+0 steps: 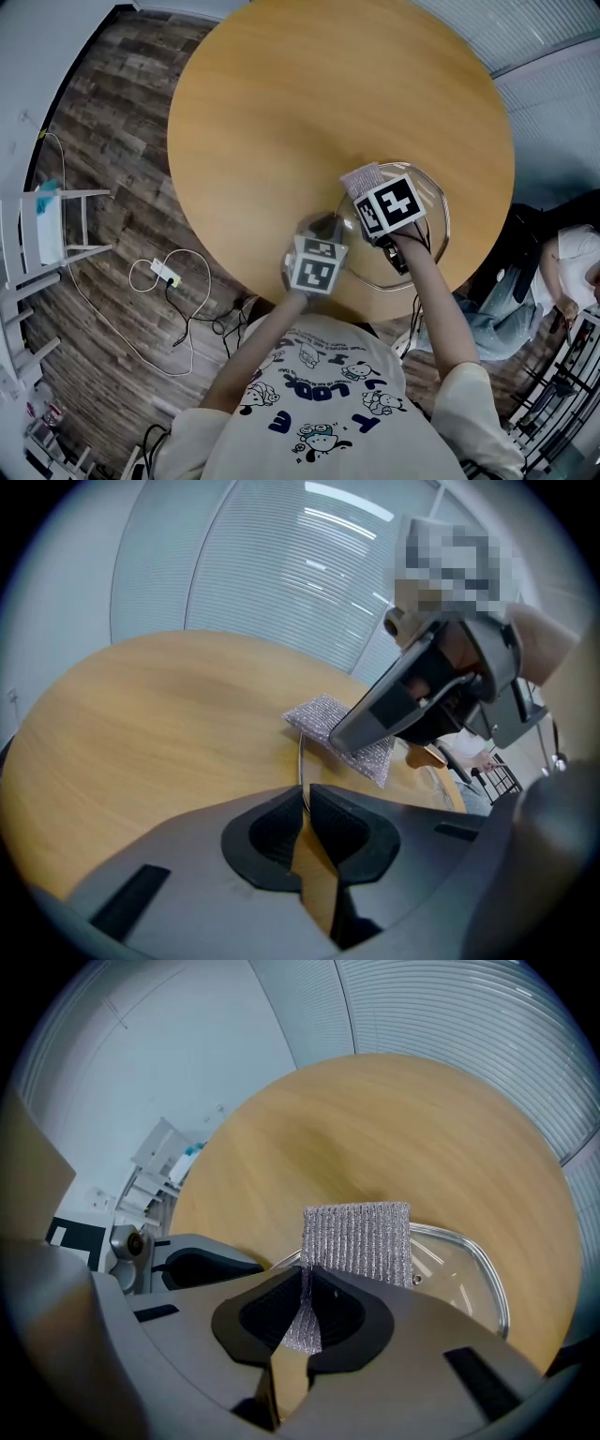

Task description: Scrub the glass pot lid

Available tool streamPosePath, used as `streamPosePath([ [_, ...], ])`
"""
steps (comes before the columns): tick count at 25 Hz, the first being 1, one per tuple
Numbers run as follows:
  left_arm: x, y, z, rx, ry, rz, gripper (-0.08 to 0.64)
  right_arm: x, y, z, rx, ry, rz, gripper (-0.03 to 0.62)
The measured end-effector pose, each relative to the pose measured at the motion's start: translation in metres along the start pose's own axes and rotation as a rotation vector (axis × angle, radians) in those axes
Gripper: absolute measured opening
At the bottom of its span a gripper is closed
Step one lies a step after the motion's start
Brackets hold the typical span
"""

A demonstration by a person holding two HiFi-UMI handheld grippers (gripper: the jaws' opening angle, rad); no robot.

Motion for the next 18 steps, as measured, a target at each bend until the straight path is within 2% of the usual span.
streamPosePath([
  [5, 0.001, -0.001, 0.002, -0.016, -0.009, -0.001, 0.034, -0.006, 0.001, 0.004, 0.021, 0.003, 0.003, 0.046],
  [9, 0.001, -0.001, -0.001, 0.003, 0.004, -0.003, 0.034, -0.013, 0.002, 0.007, 0.023, 0.003, -0.005, 0.046],
  [18, 0.002, 0.0, -0.003, -0.001, 0.012, -0.002, 0.034, -0.023, 0.006, 0.006, -0.002, -0.043, -0.004, 0.046],
])
Point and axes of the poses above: the fingertips, and each gripper's own axes: y backward along the fingers, x to its left, z out of its top, the point moved 5 cm from there along y, backward along the fingers, and after that the axes turned 5 degrees about -y, right-handed, at the moved point
